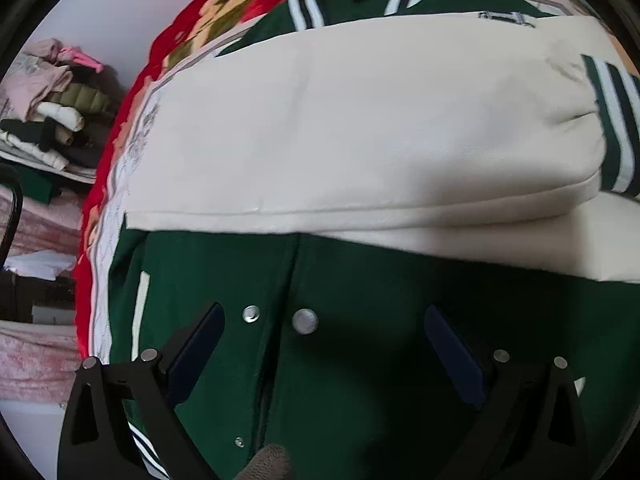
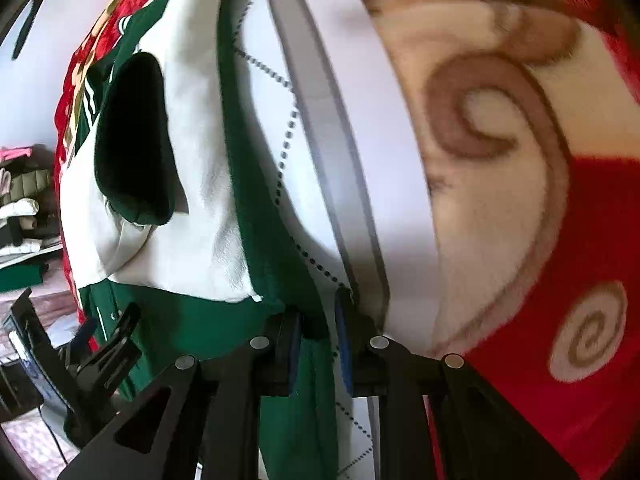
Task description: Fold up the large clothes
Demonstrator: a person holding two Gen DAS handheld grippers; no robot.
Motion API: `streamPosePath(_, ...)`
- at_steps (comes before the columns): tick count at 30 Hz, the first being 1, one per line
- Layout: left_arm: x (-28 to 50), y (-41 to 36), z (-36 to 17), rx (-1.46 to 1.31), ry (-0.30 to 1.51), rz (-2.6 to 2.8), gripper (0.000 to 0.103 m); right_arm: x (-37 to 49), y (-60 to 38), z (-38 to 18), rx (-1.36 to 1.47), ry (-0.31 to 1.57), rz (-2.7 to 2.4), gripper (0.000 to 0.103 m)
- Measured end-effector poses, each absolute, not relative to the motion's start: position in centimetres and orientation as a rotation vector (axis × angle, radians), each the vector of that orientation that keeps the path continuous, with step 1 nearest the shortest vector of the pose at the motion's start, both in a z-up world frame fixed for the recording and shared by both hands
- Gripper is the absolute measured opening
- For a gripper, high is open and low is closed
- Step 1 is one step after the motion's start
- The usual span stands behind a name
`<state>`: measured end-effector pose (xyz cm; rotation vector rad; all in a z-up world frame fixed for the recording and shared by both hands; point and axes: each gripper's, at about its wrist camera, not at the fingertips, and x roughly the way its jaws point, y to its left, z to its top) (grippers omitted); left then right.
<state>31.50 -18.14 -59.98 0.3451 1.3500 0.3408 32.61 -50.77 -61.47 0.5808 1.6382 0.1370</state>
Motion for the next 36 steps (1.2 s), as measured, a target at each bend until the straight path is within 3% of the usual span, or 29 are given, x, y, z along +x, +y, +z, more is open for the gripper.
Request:
streamPosePath(5,32.0,-16.0,-61.3,0.263,1.399,0.356,0.103,32.8,-49.2,-61.6,0.557,1.605,0.069,0.011)
streamPosePath(11,30.1,-11.8,-55.8,0.214,1.356,0.437,0.103,33.4,-46.6,-58.2,0.477,1.687,-0.012,0.018)
streamPosePath(12,29.8,-9.8,-54.8,0.234,1.339,0.487,0.103,33.6,-46.2,-57.6,0.472,1.674,-0.004,0.035)
streamPosePath(14,29.8,-6.7,-54.4,0.289,1.32,0.57,0.103,33.1,-44.2,-55.7,0.446,1.636,0.003,0.057)
streamPosePath(19,31.9,3.1,-57.7,0.524,1.301,0.743,0.103,32.8,-39.2,-52.4,0.403,1.578,0.092,0.058)
streamPosePath(25,36.1,9.2,-62.8,0.721,1.307,0.713,0.103,33.8,-26.3,-57.2,0.261,1.622,0.169,0.058)
streamPosePath(36,37.8,16.0,-61.4,0.449,1.305,0.79,0.103,34.6,-26.8,-57.9,0.24,1.641,-0.057,0.056)
